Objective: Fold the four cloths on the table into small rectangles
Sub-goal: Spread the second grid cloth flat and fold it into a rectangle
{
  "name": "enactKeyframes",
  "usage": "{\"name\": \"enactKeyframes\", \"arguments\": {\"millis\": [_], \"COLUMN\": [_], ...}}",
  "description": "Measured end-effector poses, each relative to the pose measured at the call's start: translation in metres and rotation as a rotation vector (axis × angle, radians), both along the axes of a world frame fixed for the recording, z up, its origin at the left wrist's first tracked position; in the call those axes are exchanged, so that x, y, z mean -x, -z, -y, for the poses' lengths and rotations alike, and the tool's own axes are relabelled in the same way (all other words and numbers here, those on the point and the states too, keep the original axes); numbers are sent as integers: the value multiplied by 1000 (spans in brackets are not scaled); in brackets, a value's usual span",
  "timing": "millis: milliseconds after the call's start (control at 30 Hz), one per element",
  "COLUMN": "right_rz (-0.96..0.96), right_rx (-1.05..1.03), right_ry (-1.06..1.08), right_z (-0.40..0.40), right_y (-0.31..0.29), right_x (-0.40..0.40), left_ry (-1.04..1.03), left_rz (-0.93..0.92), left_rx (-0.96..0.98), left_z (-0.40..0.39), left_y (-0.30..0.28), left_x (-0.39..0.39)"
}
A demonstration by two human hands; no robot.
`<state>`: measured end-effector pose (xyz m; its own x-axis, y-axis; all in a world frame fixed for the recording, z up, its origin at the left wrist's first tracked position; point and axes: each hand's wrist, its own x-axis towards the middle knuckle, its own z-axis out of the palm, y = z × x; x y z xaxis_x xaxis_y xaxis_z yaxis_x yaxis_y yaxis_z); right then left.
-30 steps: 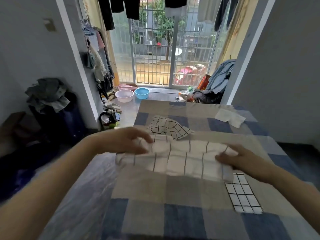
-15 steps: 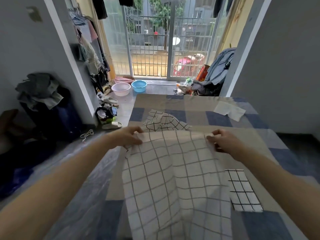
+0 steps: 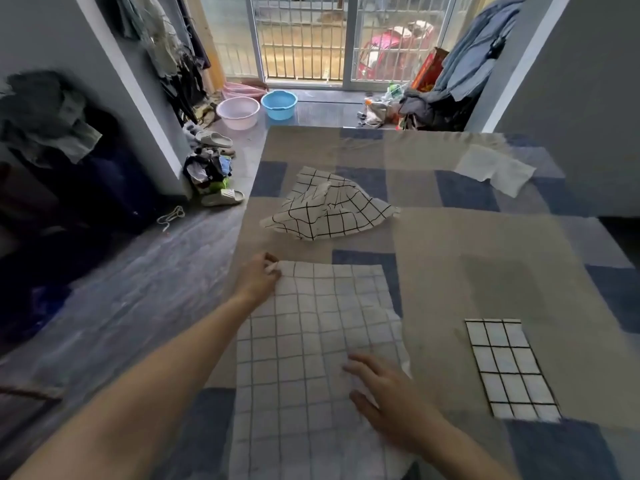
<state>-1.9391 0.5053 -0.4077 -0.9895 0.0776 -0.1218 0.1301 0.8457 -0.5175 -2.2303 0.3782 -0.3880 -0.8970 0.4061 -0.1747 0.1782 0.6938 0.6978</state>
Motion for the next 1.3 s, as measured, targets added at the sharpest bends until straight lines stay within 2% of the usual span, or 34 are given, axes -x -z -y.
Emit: {"name": "enactKeyframes", "arguments": {"millis": [167, 300, 367, 433, 500, 567, 633, 667, 733, 833, 1133, 1300], "right_rz": [34, 121, 202, 240, 187, 80, -20, -65, -115, -71, 70, 77], "right_rx": [-226, -346, -362, -352, -280, -277, -291, -284, -248, -180, -325, -293], "right_ry": [-142, -134, -61, 107, 285, 321, 276, 263, 261, 272, 269, 258], "right_z": [-8, -52, -67, -71, -67, -56, -41, -32, -12, 24, 37, 30], "right_y": [28, 34, 34, 32, 30, 33, 40, 43, 50, 63, 92, 90], "right_x": [-7, -3, -1, 2, 3, 4, 6, 11, 25, 40, 26, 18], "left_ry": [-71, -123, -153, -181, -196, -117, 129, 265, 432, 460, 566, 618], "left_rz": [-41, -31, 16, 39, -94, -342, -518, -542, -470, -296, -401, -439], "left_rx": [-56, -28, -34, -27, 42, 124, 92, 81, 148, 333, 467, 455], "left_z": [-3, 8, 18, 28, 36, 38, 33, 28, 19, 13, 7, -1], "left_y": [-2, 10, 22, 32, 39, 39, 42, 47, 65, 97, 113, 112], "left_x": [28, 38, 36, 33, 25, 1, -43, -67, -108, -137, -116, -96]}}
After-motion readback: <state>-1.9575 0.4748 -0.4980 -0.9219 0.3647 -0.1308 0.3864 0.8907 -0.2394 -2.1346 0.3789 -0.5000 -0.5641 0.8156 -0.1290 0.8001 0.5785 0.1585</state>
